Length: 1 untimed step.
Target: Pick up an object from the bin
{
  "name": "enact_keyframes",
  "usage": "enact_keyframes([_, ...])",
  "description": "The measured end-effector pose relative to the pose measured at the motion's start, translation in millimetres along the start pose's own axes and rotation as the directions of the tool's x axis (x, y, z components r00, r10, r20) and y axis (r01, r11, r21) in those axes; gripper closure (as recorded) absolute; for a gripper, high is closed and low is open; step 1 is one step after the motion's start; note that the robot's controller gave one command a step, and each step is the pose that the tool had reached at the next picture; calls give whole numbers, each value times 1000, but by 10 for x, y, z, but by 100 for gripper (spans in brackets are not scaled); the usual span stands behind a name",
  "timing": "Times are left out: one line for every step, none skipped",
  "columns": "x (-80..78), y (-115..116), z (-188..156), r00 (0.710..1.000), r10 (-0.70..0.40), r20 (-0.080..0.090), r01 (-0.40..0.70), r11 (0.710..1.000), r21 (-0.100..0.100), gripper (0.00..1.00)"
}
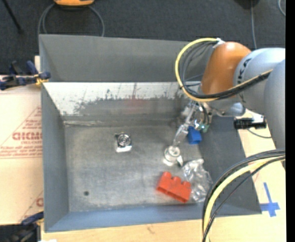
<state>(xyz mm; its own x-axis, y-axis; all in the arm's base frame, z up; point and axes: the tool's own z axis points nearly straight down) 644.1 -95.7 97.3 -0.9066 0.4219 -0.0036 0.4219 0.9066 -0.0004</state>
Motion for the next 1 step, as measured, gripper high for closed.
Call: enact_keyframes([-15, -55, 126, 982, 187, 1, -187, 982, 0, 0])
